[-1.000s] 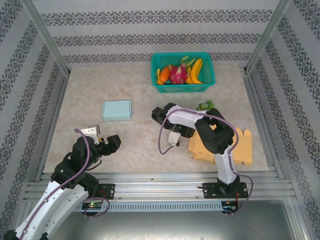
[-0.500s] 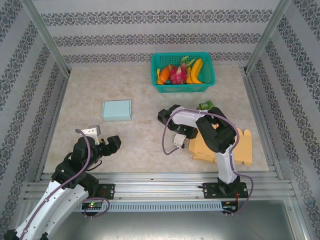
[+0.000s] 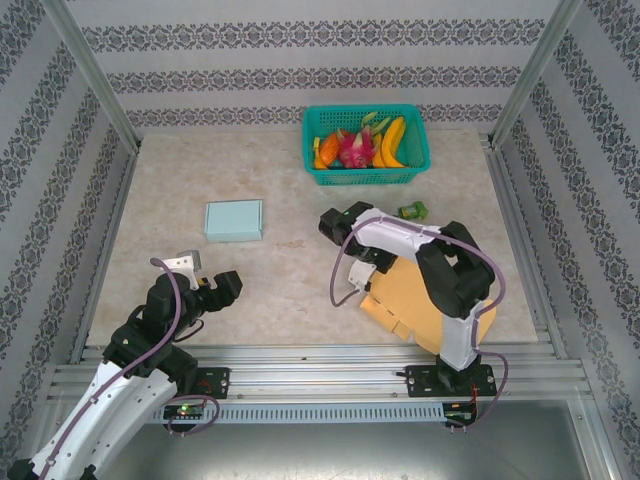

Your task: Fold the paper box

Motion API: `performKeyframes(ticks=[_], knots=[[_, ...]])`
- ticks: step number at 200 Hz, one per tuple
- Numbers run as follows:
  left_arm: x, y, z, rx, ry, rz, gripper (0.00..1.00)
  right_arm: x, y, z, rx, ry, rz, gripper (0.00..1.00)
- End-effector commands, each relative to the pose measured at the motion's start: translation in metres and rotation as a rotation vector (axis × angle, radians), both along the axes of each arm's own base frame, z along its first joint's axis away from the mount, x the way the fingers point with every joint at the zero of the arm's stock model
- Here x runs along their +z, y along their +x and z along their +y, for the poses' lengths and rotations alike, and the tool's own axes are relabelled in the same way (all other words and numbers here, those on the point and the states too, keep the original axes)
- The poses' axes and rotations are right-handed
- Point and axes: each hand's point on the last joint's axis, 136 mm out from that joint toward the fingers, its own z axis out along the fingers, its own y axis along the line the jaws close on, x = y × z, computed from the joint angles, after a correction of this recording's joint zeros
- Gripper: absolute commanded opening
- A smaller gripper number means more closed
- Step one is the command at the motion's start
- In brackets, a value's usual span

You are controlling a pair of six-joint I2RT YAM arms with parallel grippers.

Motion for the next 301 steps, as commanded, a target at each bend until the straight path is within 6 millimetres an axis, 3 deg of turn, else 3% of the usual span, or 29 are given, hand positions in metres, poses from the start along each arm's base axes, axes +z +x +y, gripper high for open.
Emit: performKeyframes(ticks=[1,22,46,89,148,161,177,205,256,301], knots=[[-0.002,-0.001,0.002,0.009,0.014,-0.004,0.9,0.047,-0.002,0.006,-0.102,0.082,-0.122,0.0],[0.0,0.002,0.002,0.012,0.015,-0.018,0.9,0.073,-0.003,0.016,-0.181,0.166,-0.21,0.0],[0.003,0.005,-0.004,-0.009,-0.001,-0.026,0.91,0.097,0.0,0.042,-0.275,0.309,-0.323,0.0],[0.014,0.01,-0.025,-0.082,-0.061,0.003,0.91,0.119,-0.005,0.082,-0.466,0.502,-0.339,0.0],[0.013,0.024,-0.049,-0.152,-0.114,0.03,0.9,0.089,0.018,0.096,-0.744,0.466,-0.346,0.0],[0.011,0.026,-0.047,-0.139,-0.1,0.025,0.9,0.082,0.027,0.102,-0.799,0.476,-0.355,0.15],[0.008,0.028,-0.043,-0.118,-0.082,0.024,0.9,0.077,0.03,0.112,-0.829,0.496,-0.331,0.2],[0.004,0.03,-0.041,-0.103,-0.071,0.024,0.9,0.076,0.039,0.116,-0.854,0.546,-0.352,0.41],[-0.011,0.038,-0.047,-0.09,-0.084,0.07,0.9,0.084,0.031,0.103,-0.825,0.699,-0.31,0.51],[-0.035,0.059,-0.081,-0.143,-0.02,0.126,0.89,0.082,0.044,0.095,-0.897,0.821,-0.298,0.51]])
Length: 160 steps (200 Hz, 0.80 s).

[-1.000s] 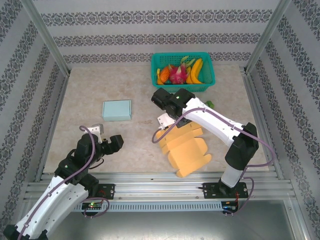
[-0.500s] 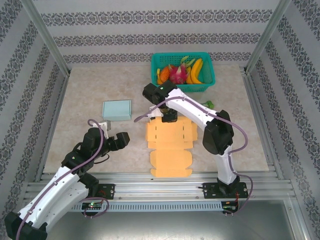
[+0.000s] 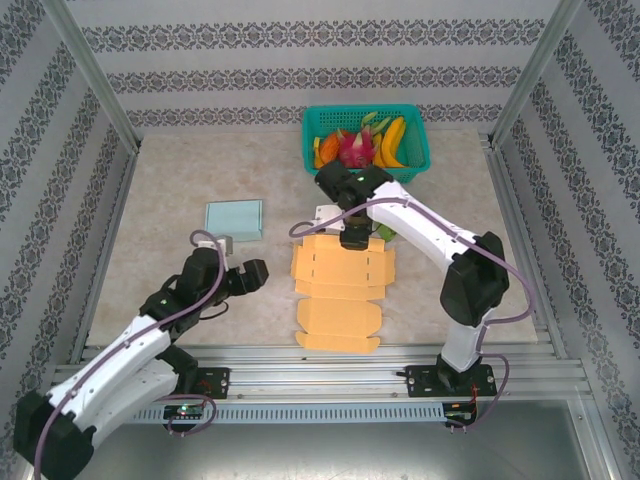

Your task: Fold the paper box

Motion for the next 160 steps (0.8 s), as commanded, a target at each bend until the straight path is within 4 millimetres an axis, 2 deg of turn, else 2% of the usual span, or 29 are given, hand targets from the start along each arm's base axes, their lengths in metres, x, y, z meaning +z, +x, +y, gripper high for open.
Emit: performKeyframes(ticks=[1,21,43,73,111,117,125,150,155,160], knots=[[0.003,0.019,-0.023,-0.022,0.006,-0.033,0.89,0.002,0.012,0.011,-0.009,0.121,-0.031,0.51],[-0.012,0.033,-0.042,-0.057,0.093,0.002,0.89,0.02,0.027,0.012,-0.084,0.259,-0.093,0.52],[-0.028,0.05,-0.059,-0.084,0.156,0.028,0.87,0.05,0.041,0.01,-0.18,0.427,-0.178,0.56],[-0.041,0.07,-0.082,-0.122,0.187,0.043,0.83,0.09,0.046,0.005,-0.174,0.638,-0.34,0.57],[-0.074,0.086,-0.093,-0.125,0.236,0.077,0.68,0.151,0.069,-0.032,-0.375,0.906,-0.452,0.56],[-0.075,0.088,-0.095,-0.122,0.221,0.061,0.64,0.159,0.071,-0.038,-0.398,0.938,-0.455,0.56],[-0.078,0.09,-0.097,-0.121,0.211,0.049,0.53,0.167,0.073,-0.042,-0.409,0.972,-0.46,0.53],[-0.071,0.1,-0.104,-0.132,0.183,-0.042,0.11,0.187,0.07,-0.046,-0.347,1.025,-0.503,0.53],[-0.067,0.102,-0.106,-0.14,0.179,-0.068,0.0,0.191,0.068,-0.045,-0.322,1.024,-0.517,0.53],[-0.063,0.104,-0.106,-0.144,0.18,-0.092,0.0,0.195,0.067,-0.045,-0.301,1.024,-0.528,0.53]])
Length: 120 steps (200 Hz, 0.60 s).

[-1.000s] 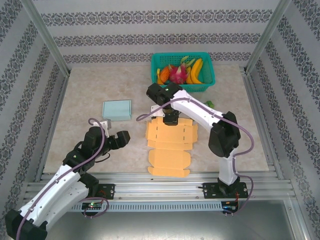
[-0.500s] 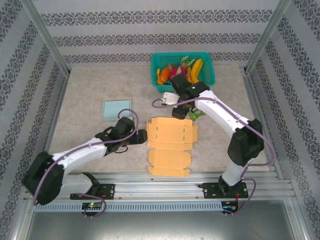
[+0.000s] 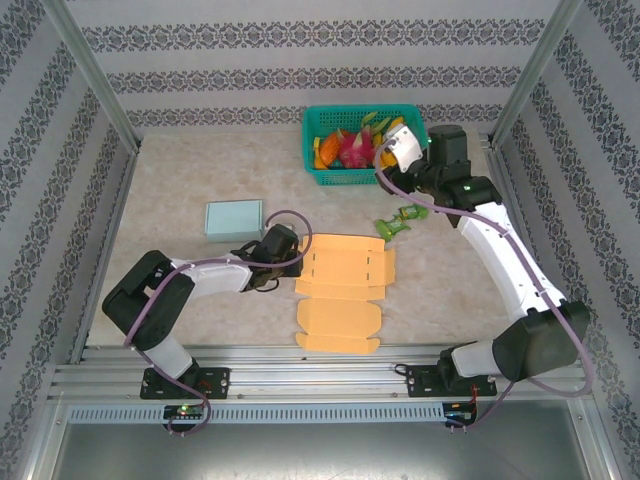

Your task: Fold the paper box

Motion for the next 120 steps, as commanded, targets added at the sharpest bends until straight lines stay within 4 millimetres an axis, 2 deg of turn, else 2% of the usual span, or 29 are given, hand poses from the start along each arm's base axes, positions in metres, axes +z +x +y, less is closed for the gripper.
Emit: performKeyframes(ticks=[1,11,21,33,44,59,87,120], knots=[[0.027,0.02,-0.018,-0.04,-0.054,-0.176,0.0,0.044,-0.012,0.018,0.107,0.088,-0.123,0.53],[0.039,0.025,-0.018,-0.05,-0.056,-0.25,0.0,0.05,-0.019,0.023,0.175,0.064,-0.163,0.54],[0.051,0.029,-0.015,-0.052,-0.054,-0.325,0.0,0.047,-0.037,0.037,0.329,0.018,-0.194,0.56],[0.07,0.032,-0.013,-0.062,-0.061,-0.424,0.0,0.034,-0.061,0.049,0.502,-0.063,-0.223,0.61],[0.083,0.033,-0.009,-0.058,-0.065,-0.498,0.0,0.022,-0.073,0.054,0.583,-0.116,-0.237,0.7],[0.099,0.034,-0.006,-0.063,-0.062,-0.579,0.0,0.005,-0.086,0.057,0.672,-0.195,-0.235,0.71],[0.118,0.035,-0.004,-0.082,-0.044,-0.69,0.0,-0.023,-0.081,0.052,0.693,-0.333,-0.143,0.69],[0.125,0.032,-0.002,-0.094,-0.047,-0.765,0.0,-0.048,-0.071,0.049,0.695,-0.43,-0.06,0.67]])
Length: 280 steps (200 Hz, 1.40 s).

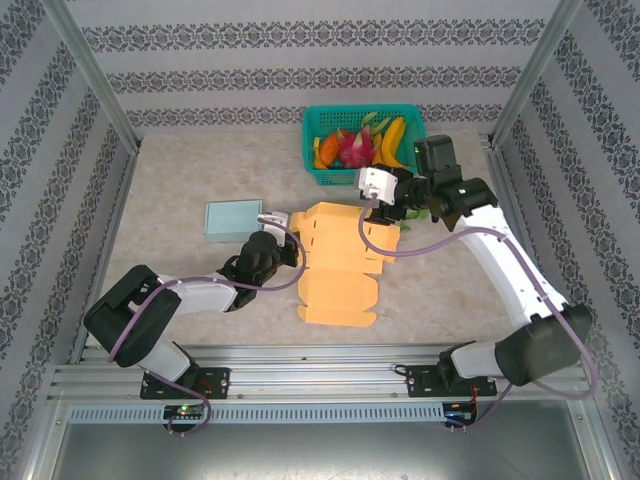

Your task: Fold the paper box

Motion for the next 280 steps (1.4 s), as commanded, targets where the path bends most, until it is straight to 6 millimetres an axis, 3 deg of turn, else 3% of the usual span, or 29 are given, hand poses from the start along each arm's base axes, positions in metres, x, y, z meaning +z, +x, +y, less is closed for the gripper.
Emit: performKeyframes(ticks=[1,145,168,189,209,251,258,272,280], knots=[[0.03,0.0,-0.002,-0.011,-0.015,-0.158,0.0,-0.019,-0.002,-0.005,0.041,-0.124,0.019,0.67],[0.02,-0.01,-0.007,-0.088,0.016,-0.222,0.0,-0.115,0.053,-0.006,-0.01,-0.269,0.254,0.53],[0.02,-0.008,-0.006,-0.075,0.024,-0.223,0.0,-0.12,0.051,-0.005,0.005,-0.26,0.281,0.41],[0.017,-0.007,-0.006,-0.073,0.027,-0.214,0.0,-0.121,0.051,-0.008,0.0,-0.237,0.295,0.17],[0.015,-0.007,-0.006,-0.072,0.028,-0.208,0.0,-0.123,0.05,-0.016,-0.018,-0.242,0.306,0.0],[0.014,-0.005,-0.003,-0.042,-0.001,-0.182,0.0,-0.12,0.034,-0.006,-0.01,-0.216,0.31,0.0],[0.012,-0.003,-0.001,-0.022,0.002,-0.157,0.05,-0.121,0.033,-0.005,-0.019,-0.237,0.309,0.0],[0.008,0.001,0.007,0.036,0.002,-0.106,0.26,-0.124,0.038,-0.004,-0.083,-0.307,0.298,0.0],[0.008,0.0,0.01,0.056,-0.012,-0.09,0.3,-0.123,0.045,-0.005,-0.143,-0.325,0.294,0.0]])
